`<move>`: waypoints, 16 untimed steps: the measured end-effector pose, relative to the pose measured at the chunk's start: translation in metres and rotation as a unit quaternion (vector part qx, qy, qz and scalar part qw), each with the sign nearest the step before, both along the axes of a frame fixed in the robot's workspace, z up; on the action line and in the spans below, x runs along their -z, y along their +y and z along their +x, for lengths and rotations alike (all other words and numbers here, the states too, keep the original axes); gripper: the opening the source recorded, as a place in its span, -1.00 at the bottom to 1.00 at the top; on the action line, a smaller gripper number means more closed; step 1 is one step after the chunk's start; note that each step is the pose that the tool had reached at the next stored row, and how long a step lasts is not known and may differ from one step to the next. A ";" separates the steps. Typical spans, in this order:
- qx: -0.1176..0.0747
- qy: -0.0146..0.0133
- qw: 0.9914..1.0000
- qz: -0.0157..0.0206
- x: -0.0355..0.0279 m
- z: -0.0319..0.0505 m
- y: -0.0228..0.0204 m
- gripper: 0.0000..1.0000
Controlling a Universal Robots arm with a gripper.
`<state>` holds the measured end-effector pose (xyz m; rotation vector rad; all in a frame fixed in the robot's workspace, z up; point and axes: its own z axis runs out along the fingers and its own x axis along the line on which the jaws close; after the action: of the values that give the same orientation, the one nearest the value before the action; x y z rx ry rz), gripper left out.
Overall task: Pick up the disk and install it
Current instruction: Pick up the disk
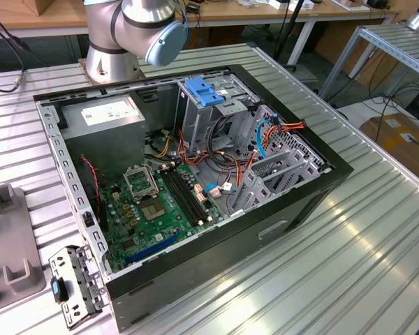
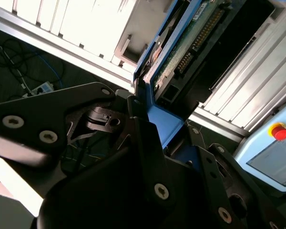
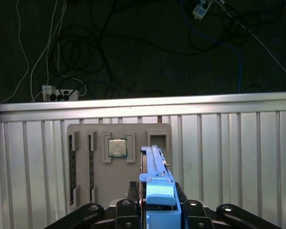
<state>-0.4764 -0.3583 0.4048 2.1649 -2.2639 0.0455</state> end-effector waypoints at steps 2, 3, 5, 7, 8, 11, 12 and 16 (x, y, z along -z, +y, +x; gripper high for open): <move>0.000 0.000 1.000 0.000 -0.0011 0.0000 0.0000 -0.25; 0.000 0.000 1.000 0.000 -0.0016 0.0000 0.0000 -0.25; 0.000 0.000 1.000 0.000 -0.0026 0.0000 0.0000 -0.25; 0.000 0.000 1.000 0.000 -0.0032 0.0000 0.0000 -0.25; 0.000 0.000 1.000 0.000 -0.0032 0.0000 0.0000 -0.25; 0.000 0.000 1.000 0.000 -0.0033 0.0004 0.0000 -0.25; 0.000 0.000 1.000 0.000 -0.0033 0.0005 0.0000 -0.25; 0.000 0.000 1.000 0.000 -0.0034 0.0005 0.0000 -0.25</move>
<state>-0.4759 -0.3583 0.4082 2.1645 -2.2634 0.0466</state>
